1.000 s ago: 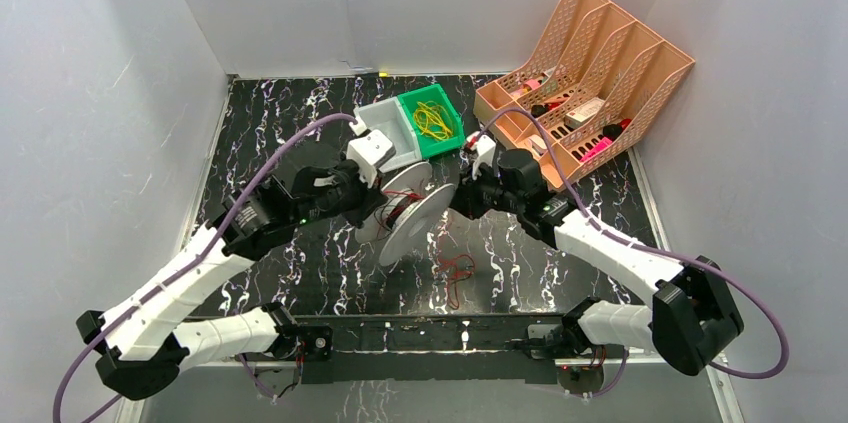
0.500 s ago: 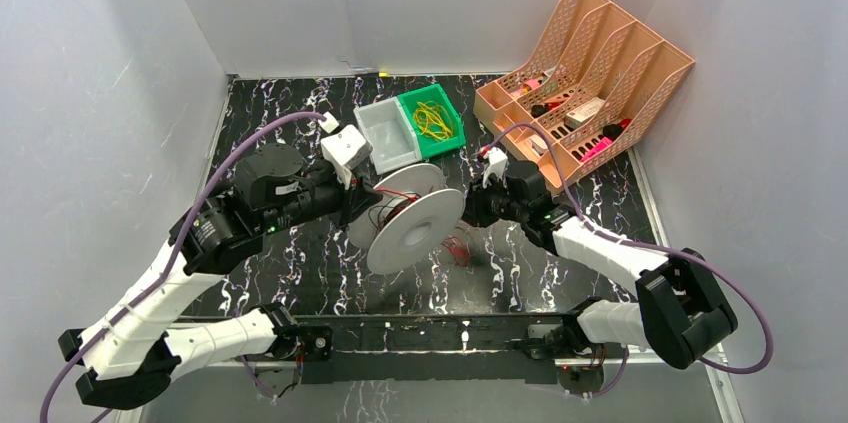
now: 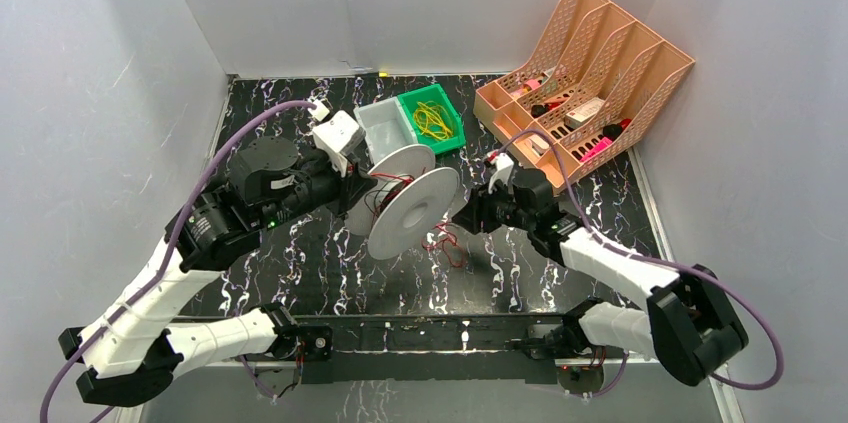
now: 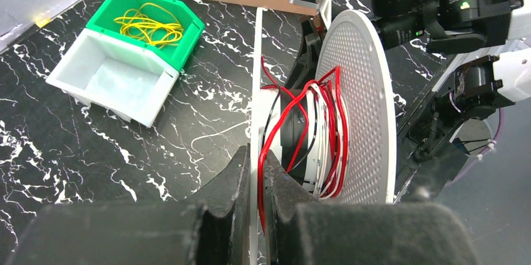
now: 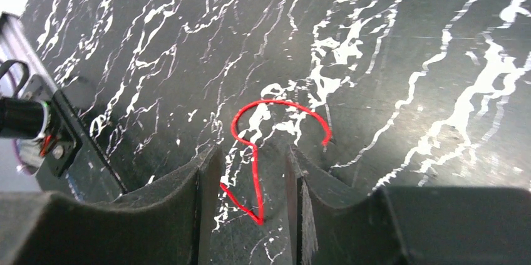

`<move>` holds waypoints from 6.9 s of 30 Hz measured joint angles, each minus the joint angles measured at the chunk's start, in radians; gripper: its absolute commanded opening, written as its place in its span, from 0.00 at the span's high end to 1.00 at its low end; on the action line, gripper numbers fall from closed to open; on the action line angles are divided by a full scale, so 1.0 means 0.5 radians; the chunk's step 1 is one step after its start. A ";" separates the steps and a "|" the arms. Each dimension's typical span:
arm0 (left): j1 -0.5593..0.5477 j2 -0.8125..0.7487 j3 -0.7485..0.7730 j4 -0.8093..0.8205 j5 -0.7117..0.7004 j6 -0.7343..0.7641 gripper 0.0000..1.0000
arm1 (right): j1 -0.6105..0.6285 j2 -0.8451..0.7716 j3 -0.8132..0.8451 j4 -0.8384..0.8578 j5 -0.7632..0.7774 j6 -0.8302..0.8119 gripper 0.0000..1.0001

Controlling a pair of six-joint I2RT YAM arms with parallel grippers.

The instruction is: Wrap the cables

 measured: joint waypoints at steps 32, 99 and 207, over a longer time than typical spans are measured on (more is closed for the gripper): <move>0.000 0.060 0.069 -0.002 -0.037 0.002 1.00 | 0.004 0.490 0.156 -0.201 0.145 0.070 0.48; 0.127 0.892 -0.507 1.038 -1.575 0.279 1.00 | 0.869 -0.341 2.016 -1.457 0.726 -0.156 1.00; 0.126 0.267 -0.967 0.933 -1.295 -0.021 1.00 | 1.593 0.007 1.207 -0.576 1.844 0.170 1.00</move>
